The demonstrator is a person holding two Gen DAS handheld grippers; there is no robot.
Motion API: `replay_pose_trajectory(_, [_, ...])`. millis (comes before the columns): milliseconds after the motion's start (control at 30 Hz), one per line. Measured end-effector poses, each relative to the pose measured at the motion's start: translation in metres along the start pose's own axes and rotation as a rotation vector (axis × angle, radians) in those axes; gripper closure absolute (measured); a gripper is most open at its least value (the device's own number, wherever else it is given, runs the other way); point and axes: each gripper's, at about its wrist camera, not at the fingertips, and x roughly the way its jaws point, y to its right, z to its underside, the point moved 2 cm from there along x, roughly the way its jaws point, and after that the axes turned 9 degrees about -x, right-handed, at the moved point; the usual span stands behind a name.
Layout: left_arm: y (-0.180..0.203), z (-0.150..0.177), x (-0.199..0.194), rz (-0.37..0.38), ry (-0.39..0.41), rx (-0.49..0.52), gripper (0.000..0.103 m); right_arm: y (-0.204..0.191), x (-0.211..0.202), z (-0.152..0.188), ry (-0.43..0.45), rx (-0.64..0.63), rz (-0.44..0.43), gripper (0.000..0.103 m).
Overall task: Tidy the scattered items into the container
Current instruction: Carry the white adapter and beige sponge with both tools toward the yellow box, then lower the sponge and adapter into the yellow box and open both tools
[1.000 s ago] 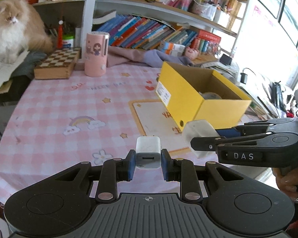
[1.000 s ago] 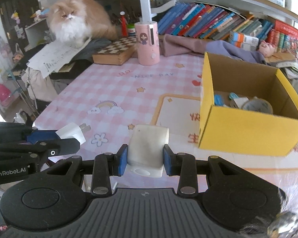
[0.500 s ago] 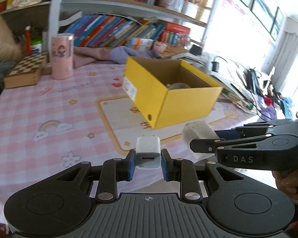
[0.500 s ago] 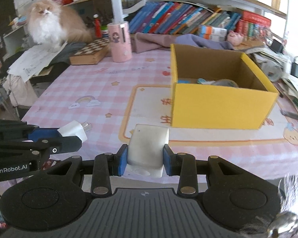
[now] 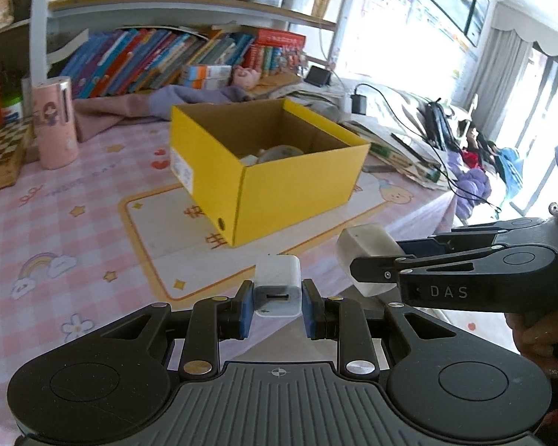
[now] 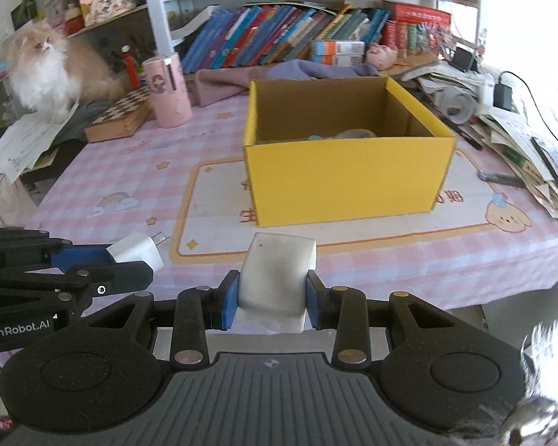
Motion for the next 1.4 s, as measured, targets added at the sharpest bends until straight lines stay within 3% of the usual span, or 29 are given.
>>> replay_pose_trajectory(367, [0.017,-0.011,0.018,0.027,-0.014,0.049,0.078,0.026,0.001,0.003,0.002,0.05,0.026,0.069])
replay_pose_trajectory(667, [0.025,-0.038,0.028,0.012,0.032,0.116,0.078,0.043,0.008,-0.012,0.051,0.071,0.039,0.069])
replay_pose_trajectory(1000, [0.035,-0.082,0.053,-0.038,0.1,0.2,0.078,0.08,0.027,-0.055,0.155,0.079,0.055,0.069])
replay_pose_trajectory(1200, [0.038,-0.11,0.083,-0.086,0.114,0.155,0.078,0.112,0.053,-0.097,0.193,0.037,0.03,0.069])
replay_pose_trajectory(1400, [0.043,-0.129,0.128,-0.16,0.099,0.082,0.078,0.14,0.096,-0.133,0.169,-0.031,-0.038,0.069])
